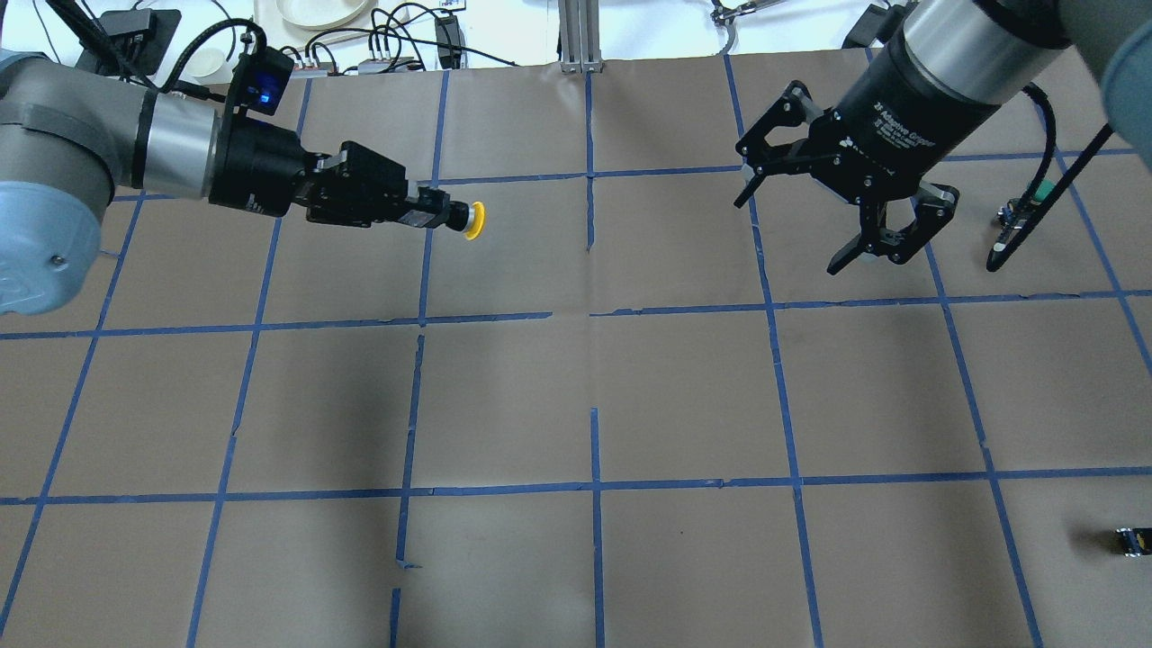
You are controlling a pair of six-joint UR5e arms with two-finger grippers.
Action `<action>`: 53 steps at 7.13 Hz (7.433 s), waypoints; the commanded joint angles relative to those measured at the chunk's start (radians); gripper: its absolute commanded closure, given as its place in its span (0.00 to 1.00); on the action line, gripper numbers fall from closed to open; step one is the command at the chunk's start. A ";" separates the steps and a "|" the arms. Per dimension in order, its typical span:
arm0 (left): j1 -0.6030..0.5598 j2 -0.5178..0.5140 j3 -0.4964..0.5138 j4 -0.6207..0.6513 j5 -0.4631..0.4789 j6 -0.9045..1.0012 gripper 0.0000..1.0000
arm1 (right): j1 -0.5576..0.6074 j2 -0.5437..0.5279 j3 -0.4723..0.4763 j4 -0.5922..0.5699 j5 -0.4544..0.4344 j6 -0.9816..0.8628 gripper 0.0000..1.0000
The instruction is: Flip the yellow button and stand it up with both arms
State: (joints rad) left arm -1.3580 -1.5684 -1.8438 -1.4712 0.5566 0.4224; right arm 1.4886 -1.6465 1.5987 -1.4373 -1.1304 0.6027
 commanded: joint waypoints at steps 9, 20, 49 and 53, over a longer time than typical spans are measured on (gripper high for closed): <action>-0.127 0.074 -0.060 0.058 -0.515 -0.389 0.99 | -0.038 -0.004 0.018 0.009 0.615 0.180 0.00; -0.127 0.060 -0.057 0.085 -0.515 -0.416 0.99 | 0.002 0.002 0.061 0.001 0.693 0.239 0.33; -0.127 0.064 -0.052 0.091 -0.517 -0.418 0.99 | -0.005 -0.030 0.067 0.063 0.744 0.588 0.03; -0.128 0.071 -0.051 0.091 -0.518 -0.419 0.99 | -0.005 -0.032 0.066 0.084 0.747 0.623 0.03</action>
State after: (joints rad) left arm -1.4864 -1.4999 -1.8945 -1.3806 0.0384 0.0038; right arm 1.4833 -1.6771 1.6644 -1.3571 -0.3846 1.2181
